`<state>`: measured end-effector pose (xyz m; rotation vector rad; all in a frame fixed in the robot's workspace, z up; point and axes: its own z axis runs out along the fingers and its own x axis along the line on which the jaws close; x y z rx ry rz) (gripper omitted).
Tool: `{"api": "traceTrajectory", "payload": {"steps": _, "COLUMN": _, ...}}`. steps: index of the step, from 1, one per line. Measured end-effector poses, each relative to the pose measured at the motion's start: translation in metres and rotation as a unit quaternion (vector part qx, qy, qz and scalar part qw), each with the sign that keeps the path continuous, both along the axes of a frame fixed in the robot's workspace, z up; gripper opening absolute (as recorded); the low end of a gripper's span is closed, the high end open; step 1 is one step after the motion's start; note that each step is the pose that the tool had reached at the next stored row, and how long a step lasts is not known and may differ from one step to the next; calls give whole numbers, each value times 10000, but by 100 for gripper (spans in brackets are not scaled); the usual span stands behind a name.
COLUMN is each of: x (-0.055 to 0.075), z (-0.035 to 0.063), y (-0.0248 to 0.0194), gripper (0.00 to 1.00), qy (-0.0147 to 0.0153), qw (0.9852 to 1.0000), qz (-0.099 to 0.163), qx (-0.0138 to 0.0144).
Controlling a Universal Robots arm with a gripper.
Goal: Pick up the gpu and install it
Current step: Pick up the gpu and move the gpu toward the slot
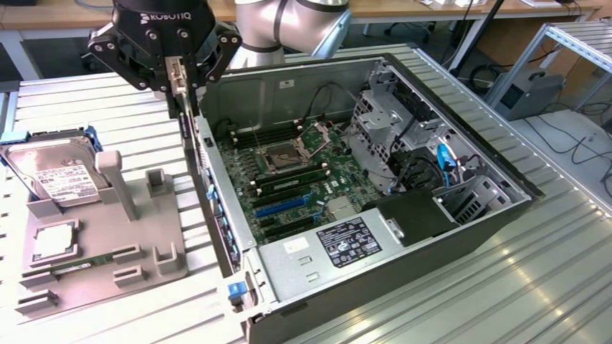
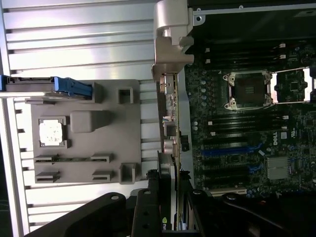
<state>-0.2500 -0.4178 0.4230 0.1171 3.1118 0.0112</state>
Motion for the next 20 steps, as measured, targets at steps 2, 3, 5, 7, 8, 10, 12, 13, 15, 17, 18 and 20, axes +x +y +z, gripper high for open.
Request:
{"api": "traceTrajectory", "payload": {"steps": 2, "x": 16, "z": 0, "y": 0, "gripper": 27, "qy": 0, "qw": 10000, "qz": 0, "qx": 0}}
{"api": "traceTrajectory", "payload": {"steps": 3, "x": 22, "z": 0, "y": 0, "gripper": 27, "qy": 0, "qw": 10000, "qz": 0, "qx": 0}}
{"api": "traceTrajectory", "payload": {"steps": 5, "x": 36, "z": 0, "y": 0, "gripper": 27, "qy": 0, "qw": 10000, "qz": 0, "qx": 0}}
{"api": "traceTrajectory", "payload": {"steps": 7, "x": 50, "z": 0, "y": 0, "gripper": 27, "qy": 0, "qw": 10000, "qz": 0, "qx": 0}}
{"api": "traceTrajectory", "payload": {"steps": 8, "x": 56, "z": 0, "y": 0, "gripper": 27, "qy": 0, "qw": 10000, "qz": 0, "qx": 0}}
{"api": "traceTrajectory", "payload": {"steps": 10, "x": 80, "z": 0, "y": 0, "gripper": 27, "qy": 0, "qw": 10000, "qz": 0, "qx": 0}}
{"api": "traceTrajectory", "payload": {"steps": 12, "x": 100, "z": 0, "y": 0, "gripper": 27, "qy": 0, "qw": 10000, "qz": 0, "qx": 0}}
{"api": "traceTrajectory", "payload": {"steps": 13, "x": 111, "z": 0, "y": 0, "gripper": 27, "qy": 0, "qw": 10000, "qz": 0, "qx": 0}}
{"api": "traceTrajectory", "payload": {"steps": 15, "x": 135, "z": -1, "y": 0, "gripper": 27, "qy": 0, "qw": 10000, "qz": 0, "qx": 0}}
{"api": "traceTrajectory", "payload": {"steps": 17, "x": 156, "z": 0, "y": 0, "gripper": 27, "qy": 0, "qw": 10000, "qz": 0, "qx": 0}}
{"api": "traceTrajectory", "payload": {"steps": 18, "x": 167, "z": -1, "y": 0, "gripper": 27, "qy": 0, "qw": 10000, "qz": 0, "qx": 0}}
{"api": "traceTrajectory", "payload": {"steps": 20, "x": 187, "z": -1, "y": 0, "gripper": 27, "qy": 0, "qw": 10000, "qz": 0, "qx": 0}}
